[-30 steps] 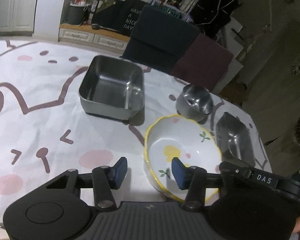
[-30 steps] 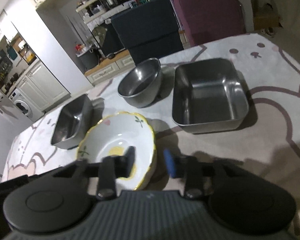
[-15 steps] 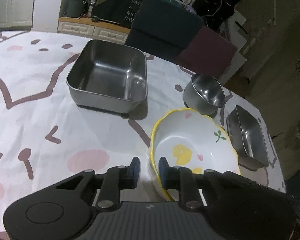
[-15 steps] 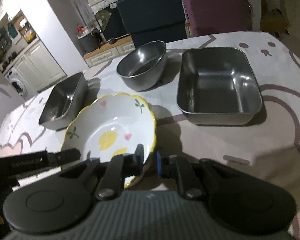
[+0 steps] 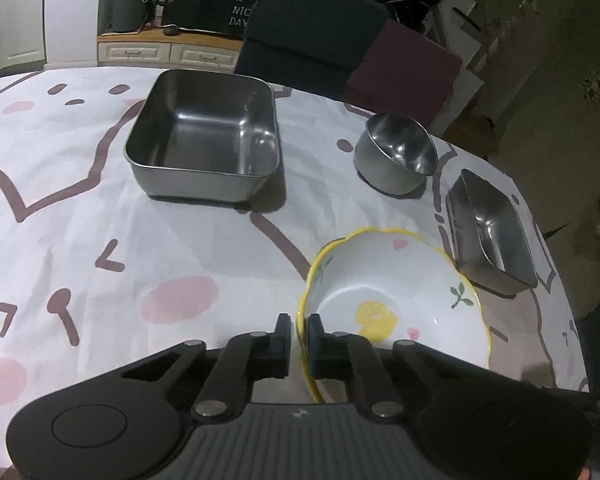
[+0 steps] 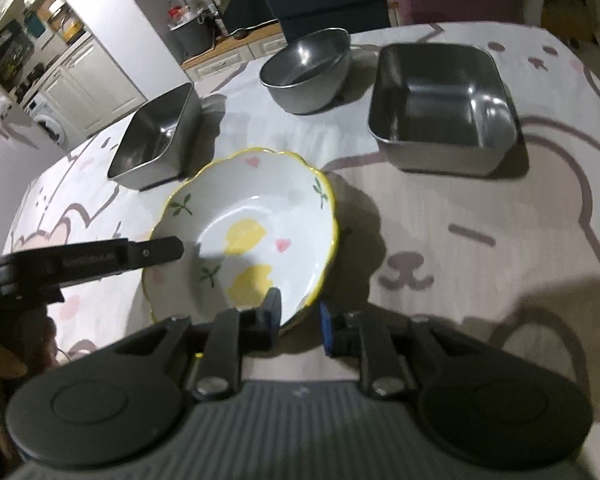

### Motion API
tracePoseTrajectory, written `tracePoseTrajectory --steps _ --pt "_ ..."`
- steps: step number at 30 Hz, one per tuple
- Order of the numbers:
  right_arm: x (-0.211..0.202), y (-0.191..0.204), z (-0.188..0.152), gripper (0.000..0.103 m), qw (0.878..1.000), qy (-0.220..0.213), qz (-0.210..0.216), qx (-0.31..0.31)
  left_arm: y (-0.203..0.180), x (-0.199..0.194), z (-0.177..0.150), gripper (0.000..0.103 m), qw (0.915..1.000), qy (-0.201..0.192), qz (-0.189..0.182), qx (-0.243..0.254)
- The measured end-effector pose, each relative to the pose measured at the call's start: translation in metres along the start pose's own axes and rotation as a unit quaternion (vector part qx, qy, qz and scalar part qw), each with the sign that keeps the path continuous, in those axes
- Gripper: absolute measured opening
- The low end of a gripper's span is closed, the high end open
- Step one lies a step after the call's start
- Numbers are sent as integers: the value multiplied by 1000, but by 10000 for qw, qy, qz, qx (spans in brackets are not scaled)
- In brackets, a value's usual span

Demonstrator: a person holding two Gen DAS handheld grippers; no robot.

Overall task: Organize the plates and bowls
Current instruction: 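Lift the yellow-rimmed floral bowl off the table with both grippers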

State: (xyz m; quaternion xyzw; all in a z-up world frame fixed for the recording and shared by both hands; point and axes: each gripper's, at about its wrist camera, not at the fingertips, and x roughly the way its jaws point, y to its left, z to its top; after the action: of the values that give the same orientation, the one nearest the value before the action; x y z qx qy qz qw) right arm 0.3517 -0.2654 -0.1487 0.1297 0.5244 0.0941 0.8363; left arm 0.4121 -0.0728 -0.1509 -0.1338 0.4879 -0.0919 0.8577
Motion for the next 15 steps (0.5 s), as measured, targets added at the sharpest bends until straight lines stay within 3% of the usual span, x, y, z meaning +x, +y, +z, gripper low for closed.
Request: tracePoseTrajectory --steps 7,9,15 --pt "8 -20 17 25 9972 -321 -16 668 -3 6 2 9 9997 92 4 204" --pt "15 -25 21 20 9961 -335 -49 809 -3 9 2 9 9997 131 -19 206" --pt "31 -22 25 12 9979 -204 -61 619 3 12 4 10 9996 217 -166 -18"
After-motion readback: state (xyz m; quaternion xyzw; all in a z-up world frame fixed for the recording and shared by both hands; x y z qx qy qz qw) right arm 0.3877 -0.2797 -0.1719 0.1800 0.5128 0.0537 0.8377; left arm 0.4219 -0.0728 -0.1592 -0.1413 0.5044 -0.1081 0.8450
